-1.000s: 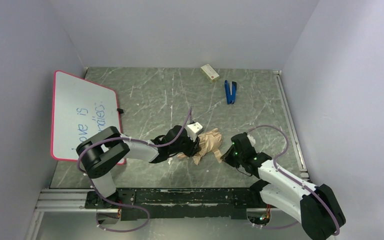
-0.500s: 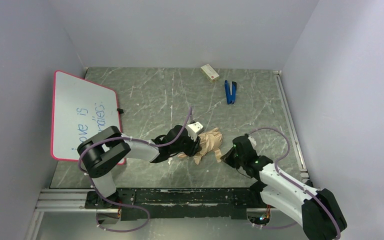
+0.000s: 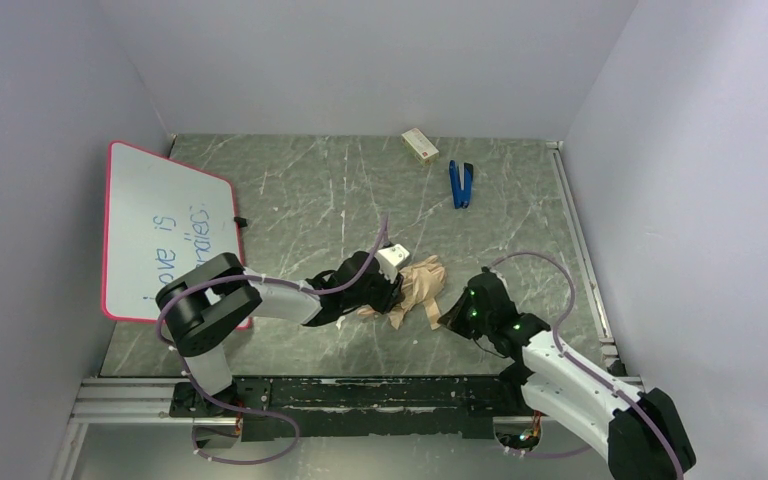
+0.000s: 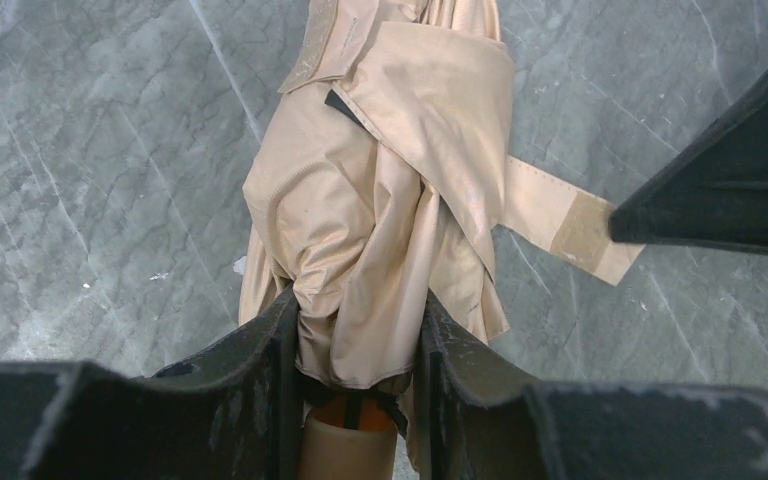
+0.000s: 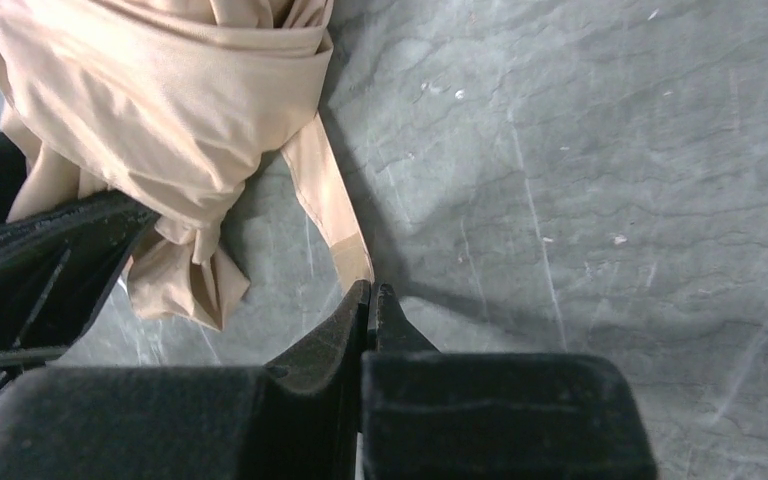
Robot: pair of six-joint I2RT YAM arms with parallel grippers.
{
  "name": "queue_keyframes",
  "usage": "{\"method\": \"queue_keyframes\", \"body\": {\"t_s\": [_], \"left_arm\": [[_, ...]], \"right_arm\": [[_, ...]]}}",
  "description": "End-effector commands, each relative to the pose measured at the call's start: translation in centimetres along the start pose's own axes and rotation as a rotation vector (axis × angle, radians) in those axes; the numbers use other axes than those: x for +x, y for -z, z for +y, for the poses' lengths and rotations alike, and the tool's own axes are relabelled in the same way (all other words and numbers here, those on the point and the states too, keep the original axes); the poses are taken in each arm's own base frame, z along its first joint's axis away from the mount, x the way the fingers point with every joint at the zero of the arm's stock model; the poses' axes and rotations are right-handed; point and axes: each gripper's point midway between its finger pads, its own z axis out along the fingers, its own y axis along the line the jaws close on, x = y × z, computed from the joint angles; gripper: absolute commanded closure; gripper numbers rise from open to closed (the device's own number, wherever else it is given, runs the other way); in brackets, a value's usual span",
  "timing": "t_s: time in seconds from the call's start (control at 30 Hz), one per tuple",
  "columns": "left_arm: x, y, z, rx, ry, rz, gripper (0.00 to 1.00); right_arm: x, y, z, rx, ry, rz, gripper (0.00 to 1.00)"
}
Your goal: Put away the umbrella
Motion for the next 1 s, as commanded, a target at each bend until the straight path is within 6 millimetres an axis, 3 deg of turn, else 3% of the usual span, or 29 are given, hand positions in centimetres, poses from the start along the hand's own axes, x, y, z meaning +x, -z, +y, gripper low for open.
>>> {"method": "queue_keyframes", "body": {"t_s": [0.0,0.27,0.47,0.67,0.97], "left_arm": [[5.4,0.5,2.9,-0.134,-0.015,0.179,0.95],[4.9,0.2,3.1,-0.145,-0.015,0.165,0.95],[4.9,0.1,3.5,-0.166,-0.026,0.164,0.95],[5.0,0.3,4.8,-0.230,-0.063,0.173,0.95],[5.5,1.3,6.6,-0.341,-0.200,0.211,0.95]], "right_arm": [[2.6,0.6,0.0,-0.034,0.048,0.139,1.00],[4.4,1.2,0.8,-0.101,0.061,0.234,1.00],[5.7,1.8,0.0,-0.080,0.098,0.306,1.00],[5.9,2.9,1.0,-0.142,0.099,0.317,1.00],[4.4,4.8,3.9,-0.238,0.079,0.268,1.00]]}}
